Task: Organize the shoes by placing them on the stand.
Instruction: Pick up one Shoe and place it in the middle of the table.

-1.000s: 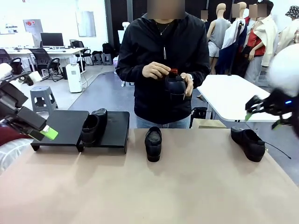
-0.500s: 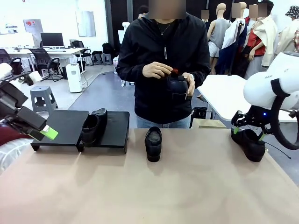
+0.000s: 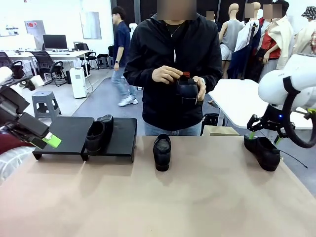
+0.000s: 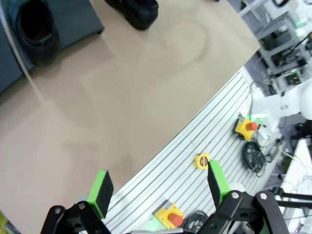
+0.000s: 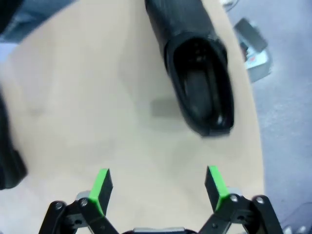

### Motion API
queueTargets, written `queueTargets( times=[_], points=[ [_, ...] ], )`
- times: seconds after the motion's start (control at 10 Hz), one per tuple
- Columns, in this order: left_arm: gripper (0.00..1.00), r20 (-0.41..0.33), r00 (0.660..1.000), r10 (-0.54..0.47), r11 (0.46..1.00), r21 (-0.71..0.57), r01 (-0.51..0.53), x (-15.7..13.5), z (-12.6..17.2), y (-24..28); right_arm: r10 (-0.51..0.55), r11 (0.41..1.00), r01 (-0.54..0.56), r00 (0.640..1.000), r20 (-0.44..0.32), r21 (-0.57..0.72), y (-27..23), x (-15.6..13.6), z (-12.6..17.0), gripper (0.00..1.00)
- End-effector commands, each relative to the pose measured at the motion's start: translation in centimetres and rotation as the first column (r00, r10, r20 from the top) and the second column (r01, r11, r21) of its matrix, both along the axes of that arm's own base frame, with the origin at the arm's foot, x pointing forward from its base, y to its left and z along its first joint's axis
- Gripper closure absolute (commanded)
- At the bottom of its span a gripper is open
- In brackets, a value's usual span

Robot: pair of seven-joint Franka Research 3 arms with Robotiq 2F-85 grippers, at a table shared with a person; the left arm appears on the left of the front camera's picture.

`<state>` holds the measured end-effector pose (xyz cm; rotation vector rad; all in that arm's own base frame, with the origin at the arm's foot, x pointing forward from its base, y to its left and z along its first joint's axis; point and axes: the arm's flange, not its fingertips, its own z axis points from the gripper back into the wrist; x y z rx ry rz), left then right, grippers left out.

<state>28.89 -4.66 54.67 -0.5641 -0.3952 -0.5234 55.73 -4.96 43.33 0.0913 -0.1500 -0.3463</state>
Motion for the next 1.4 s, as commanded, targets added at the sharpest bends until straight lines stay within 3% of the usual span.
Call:
queueTargets(
  times=[0.0, 0.3, 0.5, 0.8, 1.1, 1.2, 1.3],
  points=[
    [0.0, -0.002, 1.0, -0.01, 1.0, -0.022, 0.01, 0.1, 0.1, 0.1, 0.07, 0.996, -0.073, 0.995, -0.077, -0.041, -1.0, 5.8, 0.5, 0.0],
    [0.0, -0.002, 1.0, -0.01, 1.0, -0.022, 0.01, 0.1, 0.1, 0.1, 0.171, 0.985, -0.171, 0.974, -0.15, 0.013, -0.9, 9.4, -3.3, 0.0],
    [0.0, -0.002, 1.0, -0.01, 1.0, -0.022, 0.01, 0.1, 0.1, 0.1, 0.158, 0.987, -0.16, 0.976, -0.148, 0.0, -1.3, 10.6, -5.6, 0.0],
    [0.0, -0.002, 1.0, -0.01, 1.0, -0.022, 0.01, 0.1, 0.1, 0.1, 0.182, 0.983, -0.18, 0.972, -0.15, 0.028, -1.4, 10.9, -8.1, 0.0],
    [0.0, -0.002, 1.0, -0.01, 1.0, -0.022, 0.01, 0.1, 0.1, 0.1, 0.173, 0.985, -0.168, 0.972, -0.161, 0.043, -1.8, 10.6, -8.6, 0.0],
    [0.0, -0.002, 1.0, -0.01, 1.0, -0.022, 0.01, 0.1, 0.1, 0.1, 0.161, 0.987, -0.163, 0.973, -0.165, 0.0, -1.8, 10.6, -8.6, 0.17],
    [0.0, -0.002, 1.0, -0.01, 1.0, -0.022, 0.01, 0.1, 0.1, 0.1, 0.189, 0.982, -0.19, 0.969, -0.161, 0.012, -1.7, 10.4, -8.6, 0.77]
  ],
)
